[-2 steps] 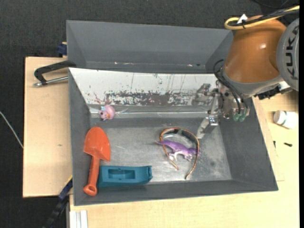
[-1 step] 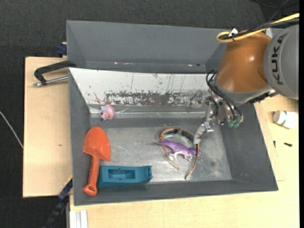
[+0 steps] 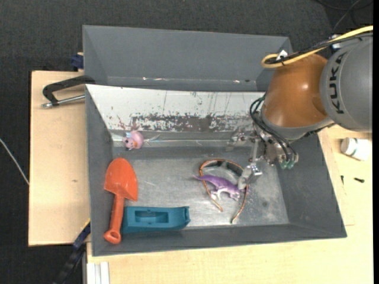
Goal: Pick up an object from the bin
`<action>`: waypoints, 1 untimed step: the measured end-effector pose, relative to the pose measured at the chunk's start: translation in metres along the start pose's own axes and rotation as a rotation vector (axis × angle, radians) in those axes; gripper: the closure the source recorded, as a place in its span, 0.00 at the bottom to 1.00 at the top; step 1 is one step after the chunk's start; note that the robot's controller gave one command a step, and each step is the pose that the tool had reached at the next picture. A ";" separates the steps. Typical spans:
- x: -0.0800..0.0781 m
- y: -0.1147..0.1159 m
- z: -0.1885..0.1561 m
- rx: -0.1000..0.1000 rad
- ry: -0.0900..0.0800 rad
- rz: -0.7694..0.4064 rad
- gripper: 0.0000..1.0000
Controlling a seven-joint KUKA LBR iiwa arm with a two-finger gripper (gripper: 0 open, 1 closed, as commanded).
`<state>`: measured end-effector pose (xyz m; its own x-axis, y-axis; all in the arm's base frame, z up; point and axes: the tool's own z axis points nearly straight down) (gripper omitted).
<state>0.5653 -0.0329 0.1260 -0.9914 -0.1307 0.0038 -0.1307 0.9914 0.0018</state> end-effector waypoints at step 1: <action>0.016 0.032 0.049 0.002 -0.011 0.140 1.00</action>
Offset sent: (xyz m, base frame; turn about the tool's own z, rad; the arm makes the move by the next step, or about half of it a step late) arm 0.0000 0.0000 0.0000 0.0000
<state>0.5454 -0.0035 0.0767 -0.9999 0.0094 -0.0070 0.0094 1.0000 -0.0004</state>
